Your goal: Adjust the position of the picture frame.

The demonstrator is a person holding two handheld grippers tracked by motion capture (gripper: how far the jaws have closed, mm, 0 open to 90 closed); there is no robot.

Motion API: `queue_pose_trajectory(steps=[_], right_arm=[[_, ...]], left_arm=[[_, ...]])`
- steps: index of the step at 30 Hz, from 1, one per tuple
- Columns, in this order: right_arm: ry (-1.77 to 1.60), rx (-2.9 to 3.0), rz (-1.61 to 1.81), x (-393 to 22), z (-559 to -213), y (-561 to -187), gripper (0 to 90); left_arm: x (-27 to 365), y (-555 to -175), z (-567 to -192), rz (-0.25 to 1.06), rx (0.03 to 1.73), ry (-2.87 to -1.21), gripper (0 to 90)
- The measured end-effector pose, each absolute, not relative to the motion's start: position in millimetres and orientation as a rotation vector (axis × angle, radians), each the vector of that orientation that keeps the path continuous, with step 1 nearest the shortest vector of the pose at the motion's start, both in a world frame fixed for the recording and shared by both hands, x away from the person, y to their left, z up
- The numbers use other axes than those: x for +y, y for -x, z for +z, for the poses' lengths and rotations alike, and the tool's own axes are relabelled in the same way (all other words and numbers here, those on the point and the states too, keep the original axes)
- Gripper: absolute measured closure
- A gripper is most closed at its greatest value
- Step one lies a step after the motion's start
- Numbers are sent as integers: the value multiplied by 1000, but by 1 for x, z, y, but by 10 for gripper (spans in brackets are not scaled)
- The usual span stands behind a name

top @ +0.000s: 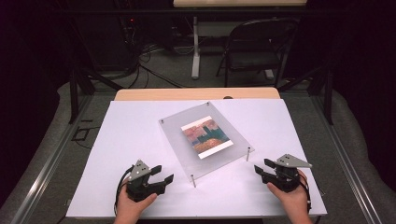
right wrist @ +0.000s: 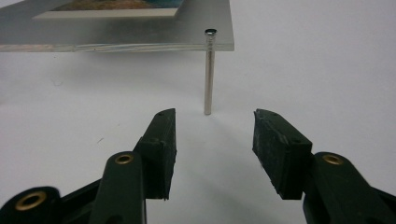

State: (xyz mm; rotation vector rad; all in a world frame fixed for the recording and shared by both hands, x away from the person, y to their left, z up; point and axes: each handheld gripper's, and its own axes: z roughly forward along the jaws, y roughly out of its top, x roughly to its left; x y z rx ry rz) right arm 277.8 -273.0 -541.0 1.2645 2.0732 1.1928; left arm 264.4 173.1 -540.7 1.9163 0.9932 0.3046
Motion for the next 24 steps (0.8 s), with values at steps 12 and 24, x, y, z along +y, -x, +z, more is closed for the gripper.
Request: queue_pose_trajectory(steps=[12, 24], right_arm=[[-1275, 2081, 1219, -272, -544, -281, 470], [-1285, 2090, 1227, -272, -544, -281, 465]], left_arm=[[157, -257, -544, 263, 936, -1935, 393], [142, -255, -548, 243, 891, -1987, 463]])
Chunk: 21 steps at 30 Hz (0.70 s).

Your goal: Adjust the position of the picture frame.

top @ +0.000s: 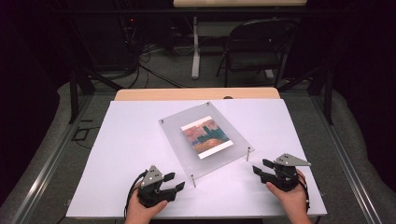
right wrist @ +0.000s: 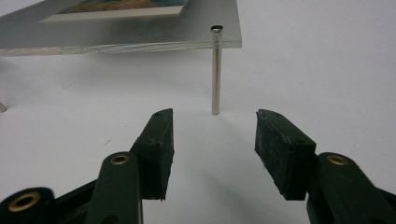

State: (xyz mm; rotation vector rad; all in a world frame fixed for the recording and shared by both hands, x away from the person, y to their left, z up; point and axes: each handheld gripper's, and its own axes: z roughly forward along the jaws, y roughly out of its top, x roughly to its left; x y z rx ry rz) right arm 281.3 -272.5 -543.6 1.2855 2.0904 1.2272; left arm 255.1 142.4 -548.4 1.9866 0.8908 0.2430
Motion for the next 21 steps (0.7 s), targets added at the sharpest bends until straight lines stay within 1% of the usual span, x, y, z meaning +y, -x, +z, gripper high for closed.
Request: queue_pose_trajectory(steps=[2, 12, 16, 18, 21], right_arm=[[-1292, 2083, 1234, -273, -544, -281, 465], [-1294, 2084, 1245, -274, -544, -282, 465], [-1302, 2086, 1247, -274, -544, -282, 466], [-1302, 2083, 1251, -274, -545, -283, 466], [-1300, 2079, 1254, -274, -545, -283, 465]], left_arm=[[138, -254, -549, 242, 885, -1996, 493], [121, -253, -554, 227, 866, -1995, 564], [114, -254, -557, 204, 884, -1995, 592], [110, -255, -559, 204, 882, -2002, 617], [105, -255, -562, 213, 880, -2007, 633]])
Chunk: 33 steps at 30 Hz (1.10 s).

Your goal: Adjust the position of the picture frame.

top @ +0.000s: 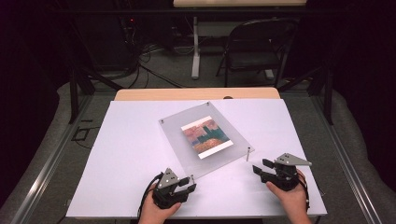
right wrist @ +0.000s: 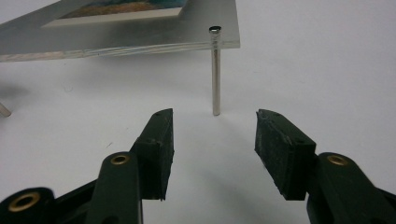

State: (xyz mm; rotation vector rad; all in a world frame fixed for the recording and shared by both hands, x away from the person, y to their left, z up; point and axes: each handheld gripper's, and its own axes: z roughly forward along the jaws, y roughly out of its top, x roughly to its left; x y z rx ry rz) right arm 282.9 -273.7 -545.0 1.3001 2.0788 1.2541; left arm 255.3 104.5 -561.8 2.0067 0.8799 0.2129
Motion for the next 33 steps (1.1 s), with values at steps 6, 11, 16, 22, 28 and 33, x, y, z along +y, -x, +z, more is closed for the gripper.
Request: queue_pose_trajectory(steps=[6, 11, 16, 22, 28, 33], right_arm=[[-1307, 2073, 1263, -274, -545, -283, 466], [-1304, 2072, 1269, -273, -546, -286, 468], [-1273, 2087, 1247, -269, -548, -295, 503], [-1252, 2099, 1225, -263, -550, -303, 573], [-1217, 2101, 1213, -258, -552, -312, 628], [-1199, 2131, 1203, -252, -554, -324, 676]], left_arm=[[97, -257, -565, 234, 894, -2005, 688], [95, -261, -565, 215, 933, -1993, 763], [94, -261, -565, 206, 929, -1997, 829], [94, -262, -565, 204, 925, -1996, 843], [94, -262, -566, 200, 925, -1992, 845], [94, -263, -565, 188, 931, -1990, 845]])
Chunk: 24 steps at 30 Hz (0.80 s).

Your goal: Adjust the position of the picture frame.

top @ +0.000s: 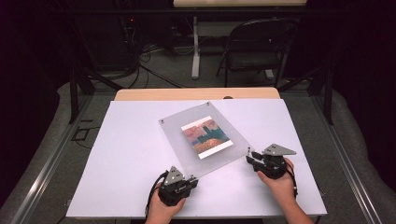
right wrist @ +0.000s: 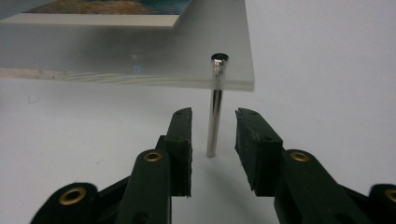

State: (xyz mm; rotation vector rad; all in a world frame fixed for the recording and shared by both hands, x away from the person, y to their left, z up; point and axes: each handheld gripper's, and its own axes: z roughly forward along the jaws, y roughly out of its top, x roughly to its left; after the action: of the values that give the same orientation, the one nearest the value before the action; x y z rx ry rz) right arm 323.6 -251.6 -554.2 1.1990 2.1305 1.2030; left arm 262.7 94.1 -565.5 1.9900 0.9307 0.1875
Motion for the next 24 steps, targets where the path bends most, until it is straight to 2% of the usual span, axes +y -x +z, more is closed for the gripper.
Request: queue_pose_trajectory(steps=[15, 24], right_arm=[[-1211, 2156, 1210, -245, -561, -340, 843], [-1192, 2161, 1227, -246, -557, -339, 850]], left_arm=[[95, -264, -566, 167, 937, -1980, 845], [98, -264, -561, 150, 941, -1977, 846]])
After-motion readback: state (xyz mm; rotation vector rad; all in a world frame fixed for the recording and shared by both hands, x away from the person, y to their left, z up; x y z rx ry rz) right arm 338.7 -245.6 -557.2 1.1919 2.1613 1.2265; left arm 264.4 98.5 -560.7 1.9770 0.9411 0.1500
